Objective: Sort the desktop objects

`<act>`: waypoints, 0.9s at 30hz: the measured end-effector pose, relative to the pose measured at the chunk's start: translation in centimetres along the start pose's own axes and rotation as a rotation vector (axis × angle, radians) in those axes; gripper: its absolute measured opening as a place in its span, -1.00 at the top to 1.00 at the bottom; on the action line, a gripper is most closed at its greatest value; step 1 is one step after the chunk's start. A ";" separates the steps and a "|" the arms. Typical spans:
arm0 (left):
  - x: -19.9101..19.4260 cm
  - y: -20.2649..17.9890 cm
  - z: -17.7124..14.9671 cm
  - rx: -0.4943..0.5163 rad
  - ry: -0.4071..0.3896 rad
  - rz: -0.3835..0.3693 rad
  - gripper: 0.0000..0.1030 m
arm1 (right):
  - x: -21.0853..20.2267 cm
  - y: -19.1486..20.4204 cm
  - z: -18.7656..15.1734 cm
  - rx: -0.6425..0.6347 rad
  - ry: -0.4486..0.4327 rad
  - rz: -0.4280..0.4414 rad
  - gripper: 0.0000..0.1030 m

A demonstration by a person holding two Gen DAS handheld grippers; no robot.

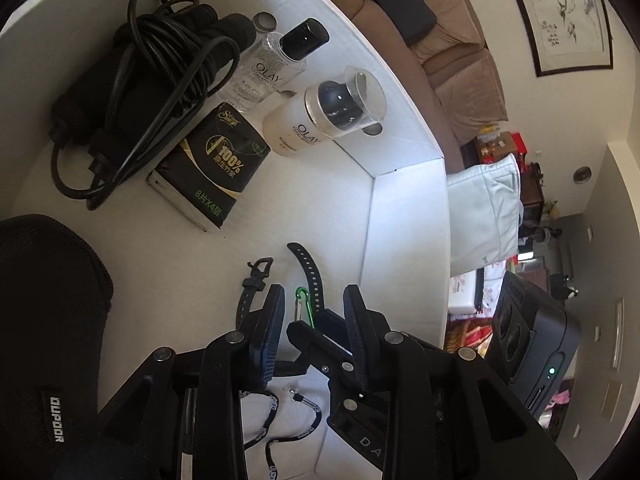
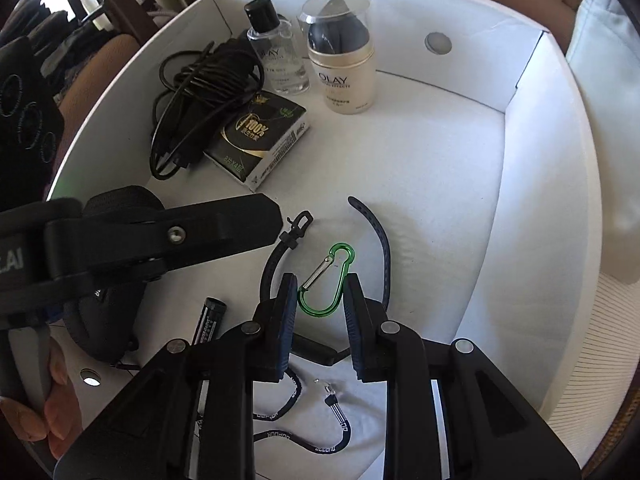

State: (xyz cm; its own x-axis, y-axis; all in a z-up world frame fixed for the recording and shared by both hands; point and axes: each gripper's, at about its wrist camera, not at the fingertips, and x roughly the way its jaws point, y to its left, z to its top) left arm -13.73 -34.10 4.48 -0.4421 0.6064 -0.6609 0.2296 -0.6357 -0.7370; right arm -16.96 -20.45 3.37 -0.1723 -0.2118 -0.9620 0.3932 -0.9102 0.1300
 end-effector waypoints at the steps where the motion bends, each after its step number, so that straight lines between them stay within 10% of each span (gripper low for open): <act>1: -0.2 0.0 0.0 0.003 -0.003 0.007 0.42 | 0.3 0.0 0.0 0.001 0.007 -0.004 0.56; 10: -4.0 -0.6 -1.2 0.058 -0.036 0.107 0.22 | -2.1 -0.8 -1.1 0.029 -0.040 0.021 0.39; 21: -10.6 -2.3 -6.2 0.201 -0.124 0.320 -0.79 | -9.6 0.2 -5.3 -0.013 -0.177 -0.038 -0.98; 27: -11.2 -3.9 -9.8 0.272 -0.135 0.446 -1.00 | -13.1 -0.1 -9.1 0.001 -0.227 -0.049 -1.00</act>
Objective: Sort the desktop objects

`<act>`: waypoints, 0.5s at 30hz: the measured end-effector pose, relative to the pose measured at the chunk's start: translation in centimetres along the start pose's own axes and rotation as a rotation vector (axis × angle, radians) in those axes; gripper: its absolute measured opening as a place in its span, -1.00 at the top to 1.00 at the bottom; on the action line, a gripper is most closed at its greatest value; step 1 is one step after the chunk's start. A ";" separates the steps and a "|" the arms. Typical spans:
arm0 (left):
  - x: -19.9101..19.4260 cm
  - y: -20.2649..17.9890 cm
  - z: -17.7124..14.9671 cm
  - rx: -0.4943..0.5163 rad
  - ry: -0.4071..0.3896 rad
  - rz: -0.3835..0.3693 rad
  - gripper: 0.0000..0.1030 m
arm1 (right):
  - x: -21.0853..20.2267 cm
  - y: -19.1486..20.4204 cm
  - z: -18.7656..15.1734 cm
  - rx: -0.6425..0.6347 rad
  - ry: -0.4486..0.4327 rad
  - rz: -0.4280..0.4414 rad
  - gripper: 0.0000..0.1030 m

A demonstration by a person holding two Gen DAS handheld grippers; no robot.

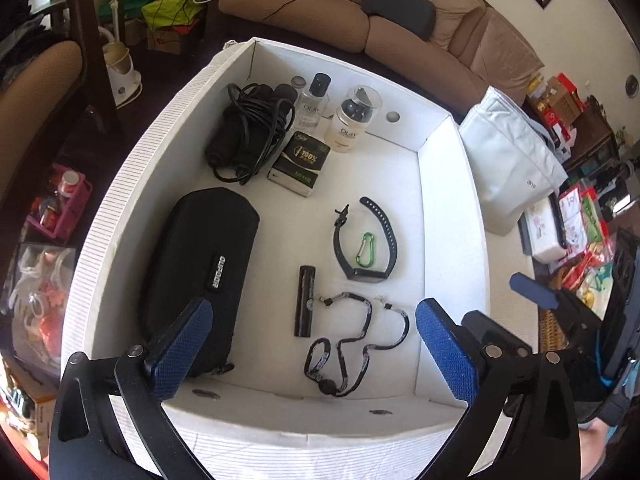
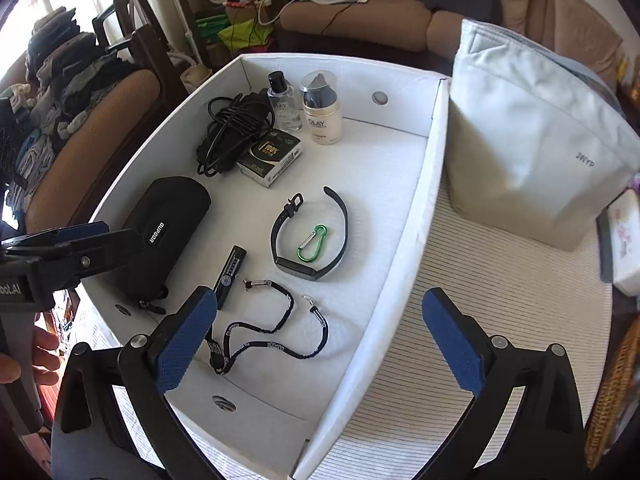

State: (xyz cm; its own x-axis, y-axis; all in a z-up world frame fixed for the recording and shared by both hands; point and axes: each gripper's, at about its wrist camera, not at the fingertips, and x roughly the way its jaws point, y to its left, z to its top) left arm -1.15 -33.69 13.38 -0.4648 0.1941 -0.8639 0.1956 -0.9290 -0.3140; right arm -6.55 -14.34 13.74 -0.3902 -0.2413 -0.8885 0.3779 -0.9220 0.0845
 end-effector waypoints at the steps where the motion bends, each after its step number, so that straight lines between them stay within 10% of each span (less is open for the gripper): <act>1: -0.2 -0.3 -0.5 0.009 0.002 0.009 -1.00 | -0.5 -0.3 -0.4 0.005 -0.003 0.004 -1.00; 15: -1.3 -8.3 -6.4 0.097 -0.025 0.084 -1.00 | -5.1 -7.6 -6.1 0.106 -0.064 -0.001 -1.00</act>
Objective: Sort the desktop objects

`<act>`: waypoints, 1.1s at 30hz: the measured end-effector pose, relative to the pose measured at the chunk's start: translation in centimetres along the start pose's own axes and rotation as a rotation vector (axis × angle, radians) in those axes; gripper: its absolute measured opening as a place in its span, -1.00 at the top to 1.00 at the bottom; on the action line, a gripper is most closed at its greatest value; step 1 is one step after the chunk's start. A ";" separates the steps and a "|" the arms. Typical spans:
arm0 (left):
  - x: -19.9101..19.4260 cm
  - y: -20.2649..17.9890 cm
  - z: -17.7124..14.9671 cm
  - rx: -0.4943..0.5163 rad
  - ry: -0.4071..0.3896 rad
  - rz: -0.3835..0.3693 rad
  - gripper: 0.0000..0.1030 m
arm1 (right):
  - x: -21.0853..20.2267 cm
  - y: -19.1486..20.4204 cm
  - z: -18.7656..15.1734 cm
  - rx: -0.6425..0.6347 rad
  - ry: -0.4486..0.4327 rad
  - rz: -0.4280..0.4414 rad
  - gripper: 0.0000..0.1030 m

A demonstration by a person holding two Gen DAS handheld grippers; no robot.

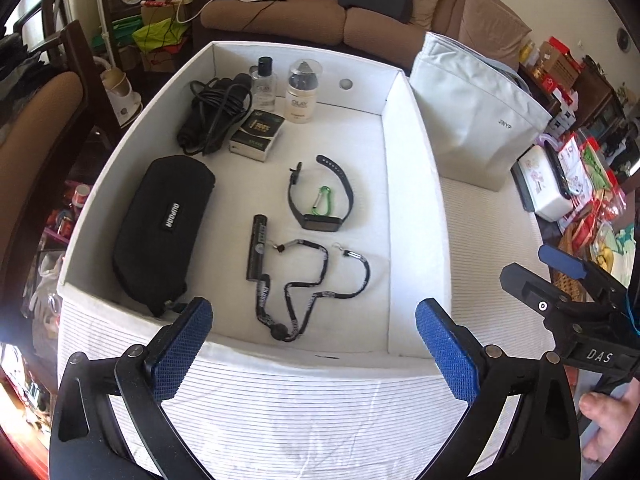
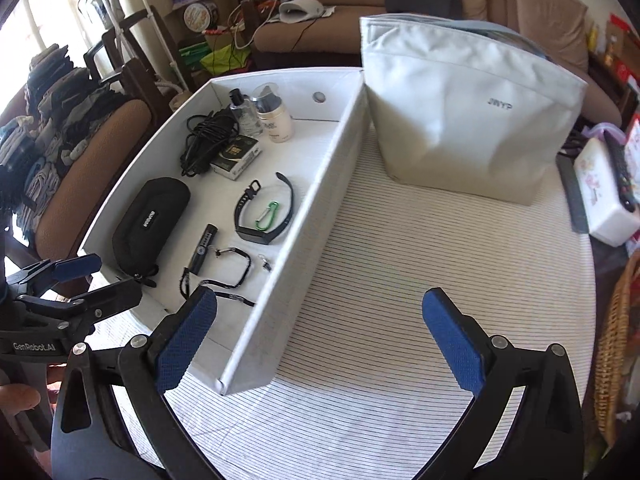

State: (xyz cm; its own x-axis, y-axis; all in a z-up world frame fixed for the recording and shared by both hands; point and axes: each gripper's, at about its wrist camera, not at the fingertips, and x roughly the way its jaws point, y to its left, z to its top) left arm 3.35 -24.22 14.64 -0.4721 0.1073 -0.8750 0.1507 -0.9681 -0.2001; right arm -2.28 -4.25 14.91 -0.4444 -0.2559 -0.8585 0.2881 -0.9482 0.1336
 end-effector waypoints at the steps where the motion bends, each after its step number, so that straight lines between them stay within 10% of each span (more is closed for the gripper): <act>1: 0.0 -1.0 -0.2 0.005 -0.007 -0.006 -1.00 | -0.1 -1.1 -0.5 0.011 -0.002 -0.010 -1.00; 18: 6.7 -19.5 -2.7 0.207 -0.063 -0.021 -1.00 | 0.2 -18.8 -7.7 0.216 -0.029 -0.140 -1.00; 33: 14.8 -21.7 -3.4 0.227 -0.057 0.032 -1.00 | 5.1 -23.7 -9.1 0.216 -0.004 -0.179 -1.00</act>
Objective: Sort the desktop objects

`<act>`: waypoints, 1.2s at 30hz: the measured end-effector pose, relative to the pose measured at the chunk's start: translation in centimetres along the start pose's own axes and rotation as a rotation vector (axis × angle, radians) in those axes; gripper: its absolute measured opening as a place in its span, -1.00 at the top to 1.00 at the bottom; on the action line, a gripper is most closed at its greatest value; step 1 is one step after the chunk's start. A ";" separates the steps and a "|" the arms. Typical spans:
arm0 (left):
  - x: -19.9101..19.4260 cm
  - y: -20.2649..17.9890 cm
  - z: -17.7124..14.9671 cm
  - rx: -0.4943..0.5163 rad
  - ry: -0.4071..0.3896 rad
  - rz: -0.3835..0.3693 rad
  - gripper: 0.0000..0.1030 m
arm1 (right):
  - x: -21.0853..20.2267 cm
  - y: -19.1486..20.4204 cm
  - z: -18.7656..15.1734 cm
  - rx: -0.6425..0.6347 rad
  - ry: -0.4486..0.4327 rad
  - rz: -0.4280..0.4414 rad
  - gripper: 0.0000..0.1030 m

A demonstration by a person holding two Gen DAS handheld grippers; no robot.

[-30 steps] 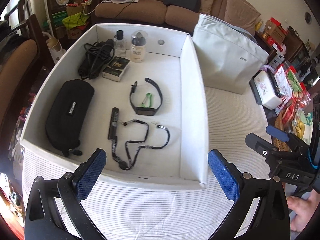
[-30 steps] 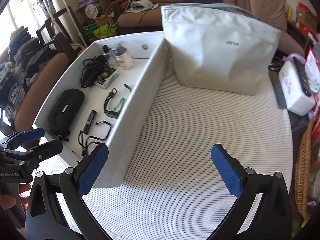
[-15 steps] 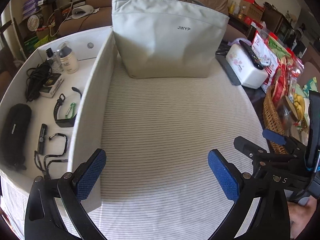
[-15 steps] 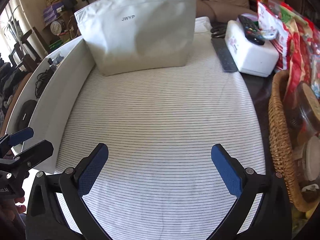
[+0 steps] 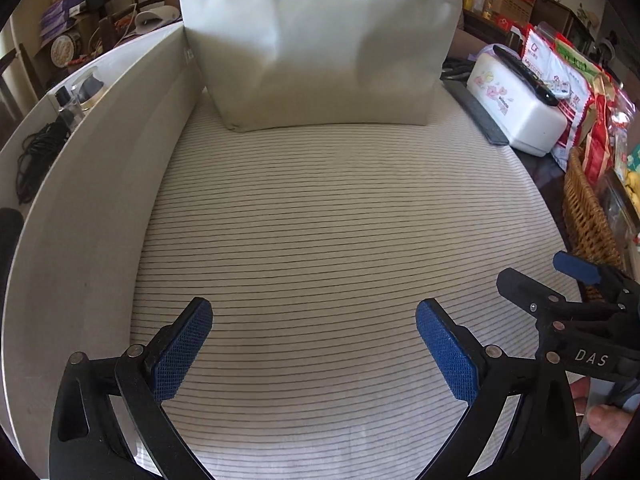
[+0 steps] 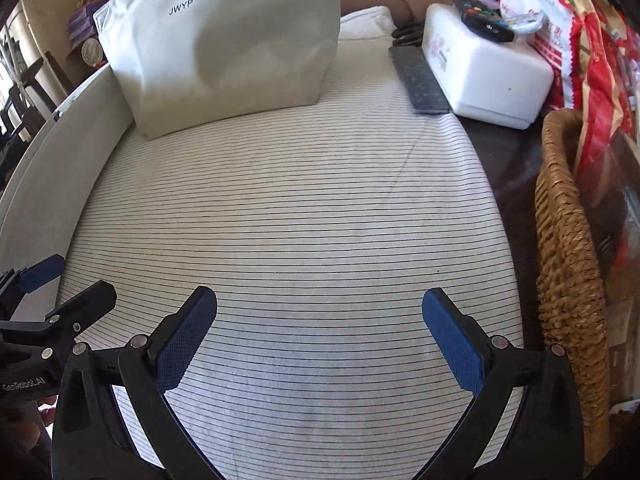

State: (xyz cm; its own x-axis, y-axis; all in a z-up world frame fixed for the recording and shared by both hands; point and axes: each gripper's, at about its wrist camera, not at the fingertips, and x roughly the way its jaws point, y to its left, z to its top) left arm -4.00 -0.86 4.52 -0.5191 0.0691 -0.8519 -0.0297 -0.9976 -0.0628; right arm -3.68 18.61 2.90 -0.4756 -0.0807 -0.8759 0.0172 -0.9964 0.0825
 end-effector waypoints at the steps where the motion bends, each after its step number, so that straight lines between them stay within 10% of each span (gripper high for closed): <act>1: 0.4 0.0 0.0 0.003 0.000 0.001 -1.00 | 0.4 0.0 -0.1 -0.007 -0.001 -0.005 -1.00; 36: 2.9 0.1 -1.9 0.001 -0.089 0.063 -1.00 | 1.9 0.9 -2.4 -0.020 -0.100 -0.098 -1.00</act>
State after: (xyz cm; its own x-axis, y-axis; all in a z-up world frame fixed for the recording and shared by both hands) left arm -3.92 -0.71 1.06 -0.5938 0.0049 -0.8046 0.0046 -0.9999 -0.0096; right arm -2.44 17.47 0.13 -0.5608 0.0192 -0.8277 -0.0168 -0.9998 -0.0117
